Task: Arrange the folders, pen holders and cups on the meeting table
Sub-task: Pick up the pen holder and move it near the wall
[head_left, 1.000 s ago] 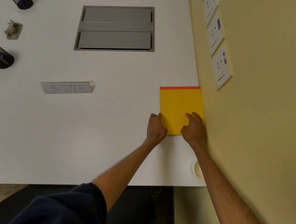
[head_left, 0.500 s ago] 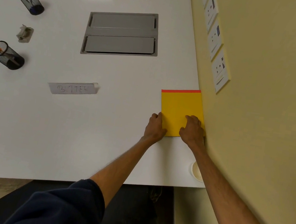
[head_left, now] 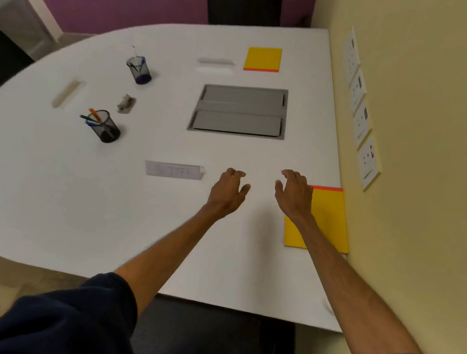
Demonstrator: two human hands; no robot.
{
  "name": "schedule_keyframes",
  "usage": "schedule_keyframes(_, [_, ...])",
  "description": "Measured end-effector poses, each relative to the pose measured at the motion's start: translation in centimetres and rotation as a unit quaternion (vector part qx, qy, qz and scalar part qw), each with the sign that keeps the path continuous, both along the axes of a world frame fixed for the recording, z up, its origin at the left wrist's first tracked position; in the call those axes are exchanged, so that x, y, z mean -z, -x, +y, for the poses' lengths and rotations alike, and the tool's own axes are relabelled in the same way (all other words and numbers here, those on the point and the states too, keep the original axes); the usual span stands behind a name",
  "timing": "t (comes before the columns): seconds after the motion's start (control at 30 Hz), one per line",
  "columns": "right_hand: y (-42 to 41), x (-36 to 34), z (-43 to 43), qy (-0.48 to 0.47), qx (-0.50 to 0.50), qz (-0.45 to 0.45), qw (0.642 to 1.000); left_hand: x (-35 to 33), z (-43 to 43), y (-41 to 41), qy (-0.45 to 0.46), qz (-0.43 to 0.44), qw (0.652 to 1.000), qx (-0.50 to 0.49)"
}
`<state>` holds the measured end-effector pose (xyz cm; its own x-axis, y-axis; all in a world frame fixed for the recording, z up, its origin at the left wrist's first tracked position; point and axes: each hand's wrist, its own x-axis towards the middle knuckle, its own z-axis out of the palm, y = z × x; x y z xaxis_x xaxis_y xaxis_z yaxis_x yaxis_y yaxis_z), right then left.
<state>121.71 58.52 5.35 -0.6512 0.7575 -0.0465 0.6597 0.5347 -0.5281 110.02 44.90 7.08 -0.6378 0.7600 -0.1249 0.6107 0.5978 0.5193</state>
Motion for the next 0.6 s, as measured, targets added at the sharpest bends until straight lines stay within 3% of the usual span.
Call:
schedule_keyframes(0.3, [6.9, -7.7, -6.2, -0.033, -0.065, 0.069, 0.995, -7.0, -8.4, 5.9, -0.065, 0.052, 0.993, -0.079])
schedule_keyframes(0.6, [10.9, -11.1, -19.1, -0.046, -0.097, 0.1, 0.989, -9.6, -22.5, 9.1, -0.09, 0.078, 0.985, -0.125])
